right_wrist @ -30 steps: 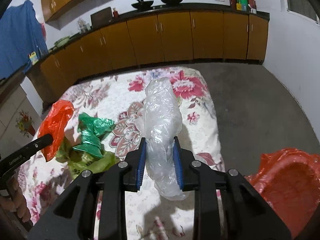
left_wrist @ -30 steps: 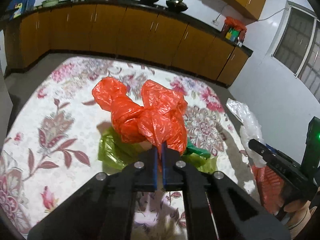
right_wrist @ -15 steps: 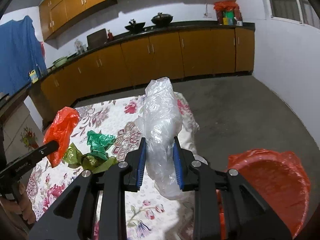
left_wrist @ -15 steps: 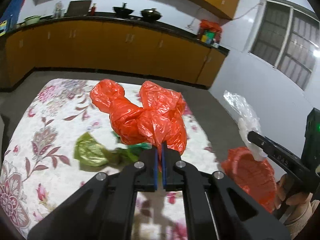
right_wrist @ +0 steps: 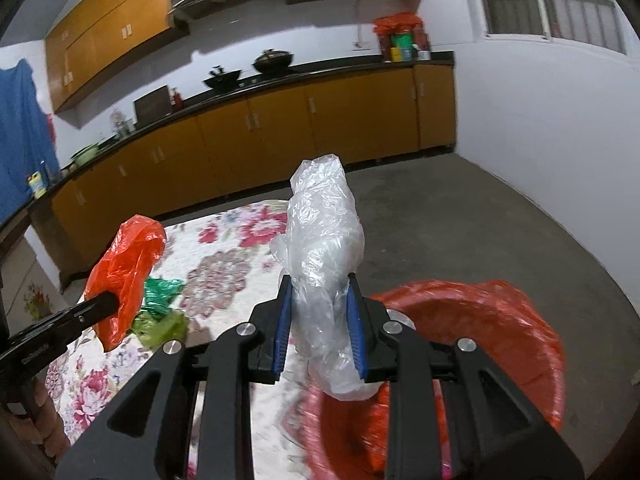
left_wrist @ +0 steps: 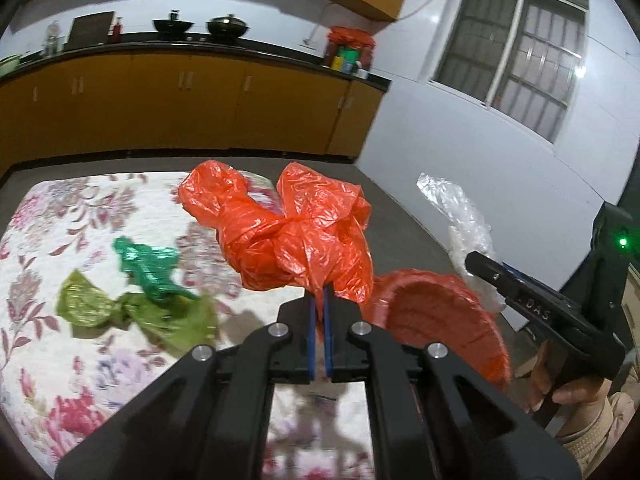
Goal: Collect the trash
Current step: 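Carry the red bag and clear bag over the red basket with both tools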
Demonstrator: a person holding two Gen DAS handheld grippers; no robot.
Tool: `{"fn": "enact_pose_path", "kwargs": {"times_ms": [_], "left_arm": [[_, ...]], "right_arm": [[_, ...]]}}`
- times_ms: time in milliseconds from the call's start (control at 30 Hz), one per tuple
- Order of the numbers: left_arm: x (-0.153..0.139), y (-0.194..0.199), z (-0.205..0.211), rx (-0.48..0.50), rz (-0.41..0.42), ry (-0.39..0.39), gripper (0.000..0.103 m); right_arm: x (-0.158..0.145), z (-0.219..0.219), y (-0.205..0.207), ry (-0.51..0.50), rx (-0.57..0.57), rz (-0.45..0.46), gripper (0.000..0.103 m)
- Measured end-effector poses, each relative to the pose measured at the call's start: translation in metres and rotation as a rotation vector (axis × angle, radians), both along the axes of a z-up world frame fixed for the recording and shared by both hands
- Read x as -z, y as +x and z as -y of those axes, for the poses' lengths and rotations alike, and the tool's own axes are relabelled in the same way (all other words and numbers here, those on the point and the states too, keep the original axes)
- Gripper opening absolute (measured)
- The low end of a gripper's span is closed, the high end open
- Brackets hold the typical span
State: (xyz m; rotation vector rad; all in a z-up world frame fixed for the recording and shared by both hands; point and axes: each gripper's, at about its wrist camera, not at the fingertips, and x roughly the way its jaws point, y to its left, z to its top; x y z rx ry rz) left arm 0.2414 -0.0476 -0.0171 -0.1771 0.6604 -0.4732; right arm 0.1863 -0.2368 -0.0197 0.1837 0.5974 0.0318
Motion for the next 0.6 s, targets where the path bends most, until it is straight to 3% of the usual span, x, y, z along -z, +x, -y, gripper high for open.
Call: {"fn": "enact_pose_path", "kwargs": {"times_ms": [333, 600], "left_arm": [[0.009, -0.014, 0.061, 0.158, -0.014, -0.005, 0.005], [0.024, -0.023, 0.105, 0.270, -0.036, 0.006, 0.005]], "right_arm": [[0.012, 0.054, -0.032, 0.023, 0.146, -0.025, 0.027], [0.014, 0.081, -0.047, 0.036, 0.199, -0.018, 0.027]]}}
